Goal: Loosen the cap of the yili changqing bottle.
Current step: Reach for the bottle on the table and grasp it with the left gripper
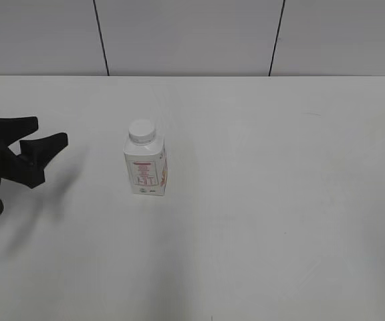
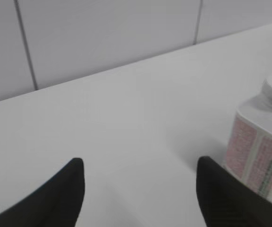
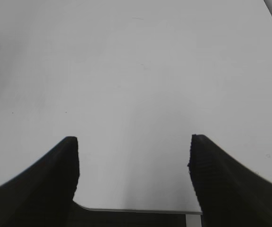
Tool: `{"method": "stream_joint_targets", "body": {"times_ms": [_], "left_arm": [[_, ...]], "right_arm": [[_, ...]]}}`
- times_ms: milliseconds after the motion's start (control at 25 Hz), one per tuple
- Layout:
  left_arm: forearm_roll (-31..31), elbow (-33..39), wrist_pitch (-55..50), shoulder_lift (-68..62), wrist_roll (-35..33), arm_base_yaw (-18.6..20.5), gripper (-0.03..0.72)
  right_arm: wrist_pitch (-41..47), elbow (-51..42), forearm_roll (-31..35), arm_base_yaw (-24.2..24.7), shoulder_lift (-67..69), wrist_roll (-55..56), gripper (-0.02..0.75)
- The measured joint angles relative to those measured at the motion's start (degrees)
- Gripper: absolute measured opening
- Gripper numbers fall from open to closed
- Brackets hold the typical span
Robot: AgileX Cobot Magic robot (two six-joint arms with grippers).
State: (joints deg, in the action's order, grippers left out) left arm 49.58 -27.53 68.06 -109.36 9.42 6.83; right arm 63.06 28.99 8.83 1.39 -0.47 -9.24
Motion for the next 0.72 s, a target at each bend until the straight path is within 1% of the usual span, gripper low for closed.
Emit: {"method": "stream_joint_targets", "body": {"times_ms": [80, 200, 280, 400, 520, 720], "left_arm": [[6.26, -3.52, 0.00, -2.65, 0.88, 0.27, 0.484], [13.68, -8.14, 0.05, -6.87, 4.01, 0.27, 0.545], [17.22, -10.67, 0.15, -9.82, 7.39, 0.27, 0.579], [21.80, -14.23, 0.53, -13.19, 10.69, 0.27, 0.596], [25.79, -16.81, 0.47, -15.35, 12.26, -0.91, 0.599], [27.21, -20.21, 0.45, -18.01, 12.62, -5.20, 0.600]], "right_arm": [[0.05, 0.00, 0.00, 0.00, 0.00, 0.00, 0.577], [0.05, 0.00, 0.00, 0.00, 0.00, 0.00, 0.577], [0.00, 0.00, 0.00, 0.00, 0.00, 0.00, 0.577], [0.00, 0.00, 0.00, 0.00, 0.00, 0.00, 0.577], [0.00, 0.00, 0.00, 0.00, 0.00, 0.00, 0.577], [0.00, 0.00, 0.00, 0.00, 0.00, 0.00, 0.577]]}}
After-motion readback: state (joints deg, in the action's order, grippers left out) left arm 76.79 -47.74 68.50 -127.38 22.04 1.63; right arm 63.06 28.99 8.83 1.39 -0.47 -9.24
